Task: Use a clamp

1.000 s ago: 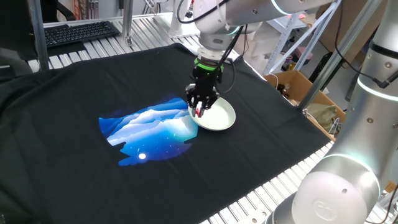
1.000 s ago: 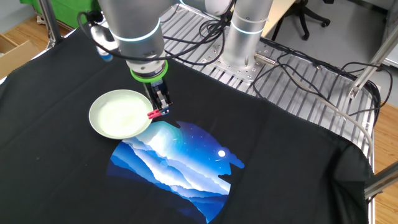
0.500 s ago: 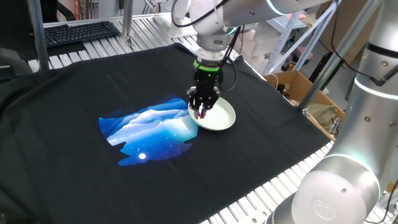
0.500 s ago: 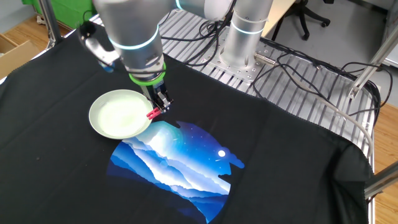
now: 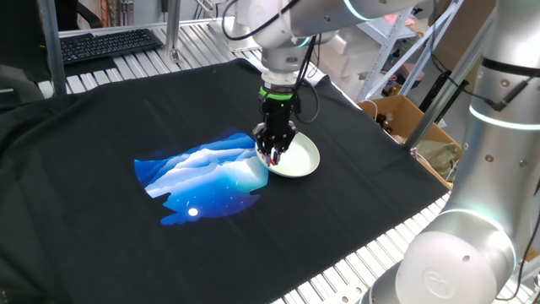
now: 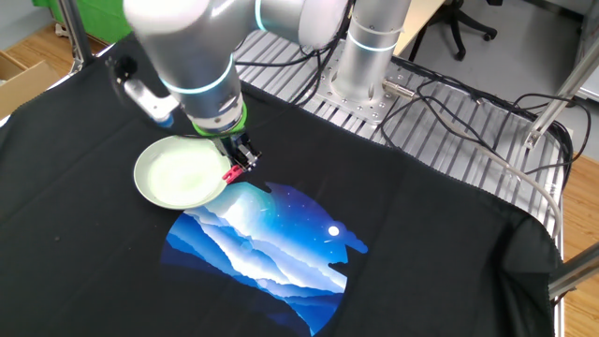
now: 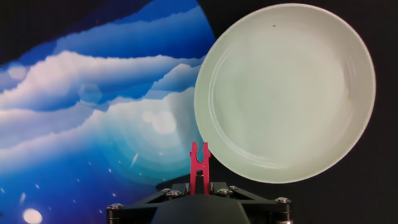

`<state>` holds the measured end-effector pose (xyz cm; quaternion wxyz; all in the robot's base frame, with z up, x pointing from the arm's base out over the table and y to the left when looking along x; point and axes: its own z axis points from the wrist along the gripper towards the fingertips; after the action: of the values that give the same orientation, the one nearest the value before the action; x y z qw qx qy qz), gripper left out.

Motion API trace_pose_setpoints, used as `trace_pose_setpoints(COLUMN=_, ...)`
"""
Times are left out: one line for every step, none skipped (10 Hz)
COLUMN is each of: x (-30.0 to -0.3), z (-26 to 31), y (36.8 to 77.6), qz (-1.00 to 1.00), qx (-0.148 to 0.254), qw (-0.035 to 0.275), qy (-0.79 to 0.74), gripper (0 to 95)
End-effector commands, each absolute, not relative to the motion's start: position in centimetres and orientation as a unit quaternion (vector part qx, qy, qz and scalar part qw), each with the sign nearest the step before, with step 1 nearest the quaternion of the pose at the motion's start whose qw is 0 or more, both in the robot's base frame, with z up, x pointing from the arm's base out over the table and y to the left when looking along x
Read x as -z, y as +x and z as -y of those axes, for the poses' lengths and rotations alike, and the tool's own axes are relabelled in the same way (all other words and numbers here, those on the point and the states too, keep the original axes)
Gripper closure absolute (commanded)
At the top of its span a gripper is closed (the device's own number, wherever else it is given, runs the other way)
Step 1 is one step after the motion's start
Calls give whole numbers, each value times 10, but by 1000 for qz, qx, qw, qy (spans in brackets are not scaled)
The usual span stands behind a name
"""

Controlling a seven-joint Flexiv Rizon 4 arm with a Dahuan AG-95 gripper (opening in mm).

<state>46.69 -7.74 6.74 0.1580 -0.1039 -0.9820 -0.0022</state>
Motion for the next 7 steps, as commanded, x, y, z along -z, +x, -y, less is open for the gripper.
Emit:
trace_pose_setpoints(x=-66, z=79, y=465, qz=980, qx=-1, qw=175, qy=-95, gripper=950)
trace_pose_setpoints(x=-65, z=79, y=465, qz=979, qx=0, qw=182, qy=-87, gripper=950)
trace_pose_setpoints(x=-65, z=79, y=465, qz=979, qx=0, qw=184, qy=-86, gripper=950)
trace_pose_setpoints(x=-65, z=79, y=465, qz=979, qx=1, qw=183, qy=-87, gripper=950)
trace_pose_setpoints(x=-65, z=79, y=465, qz=980, qx=2, qw=183, qy=-83, gripper=950)
trace_pose_setpoints(x=-65, z=79, y=465, qz=980, qx=5, qw=184, qy=-81, gripper=950)
trace_pose_setpoints(x=-66, z=78, y=465, qz=979, qx=6, qw=185, qy=-81, gripper=950)
